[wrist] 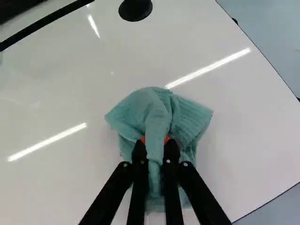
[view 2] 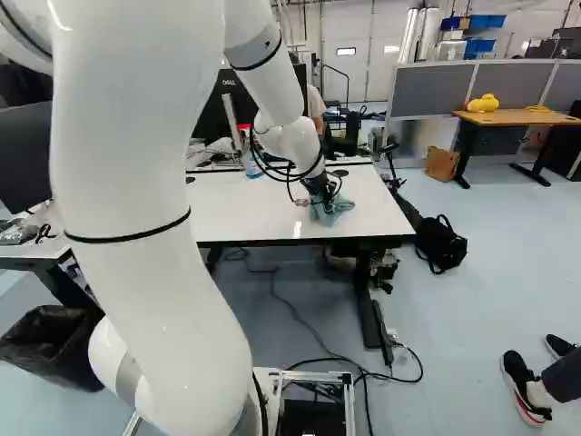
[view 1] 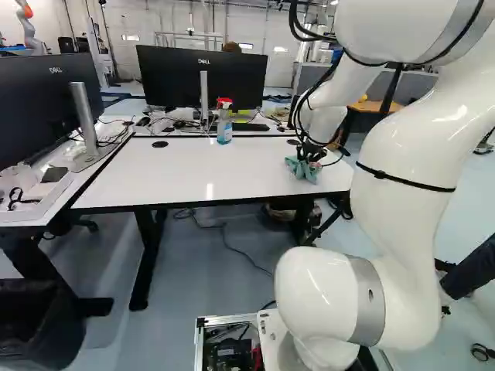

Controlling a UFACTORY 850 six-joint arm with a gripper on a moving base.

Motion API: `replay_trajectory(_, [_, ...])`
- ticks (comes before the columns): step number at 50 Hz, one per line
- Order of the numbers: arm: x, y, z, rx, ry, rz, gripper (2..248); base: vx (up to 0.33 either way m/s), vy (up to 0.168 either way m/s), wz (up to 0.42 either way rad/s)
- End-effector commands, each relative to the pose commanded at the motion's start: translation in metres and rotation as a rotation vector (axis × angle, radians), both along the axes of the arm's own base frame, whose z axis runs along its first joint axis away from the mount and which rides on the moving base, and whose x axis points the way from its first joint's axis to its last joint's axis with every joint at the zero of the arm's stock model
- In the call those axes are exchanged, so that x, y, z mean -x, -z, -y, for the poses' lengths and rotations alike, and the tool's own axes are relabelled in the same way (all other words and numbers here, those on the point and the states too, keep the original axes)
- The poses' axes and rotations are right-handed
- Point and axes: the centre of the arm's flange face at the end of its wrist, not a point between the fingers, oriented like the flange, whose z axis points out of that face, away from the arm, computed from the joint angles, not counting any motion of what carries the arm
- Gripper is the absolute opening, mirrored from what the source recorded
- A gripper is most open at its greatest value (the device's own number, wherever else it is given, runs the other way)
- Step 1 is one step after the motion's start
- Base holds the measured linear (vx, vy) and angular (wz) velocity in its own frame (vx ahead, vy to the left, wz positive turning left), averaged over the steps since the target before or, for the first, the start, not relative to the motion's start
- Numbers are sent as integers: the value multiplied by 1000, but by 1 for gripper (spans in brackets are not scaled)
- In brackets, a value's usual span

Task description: Clean the table with the green towel

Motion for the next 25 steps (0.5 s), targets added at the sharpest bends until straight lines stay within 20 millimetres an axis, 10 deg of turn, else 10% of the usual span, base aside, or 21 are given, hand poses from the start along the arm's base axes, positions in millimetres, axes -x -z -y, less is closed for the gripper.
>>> replay_trajectory(25, [-28,1,-33,2,-74,8,37,0,0,0])
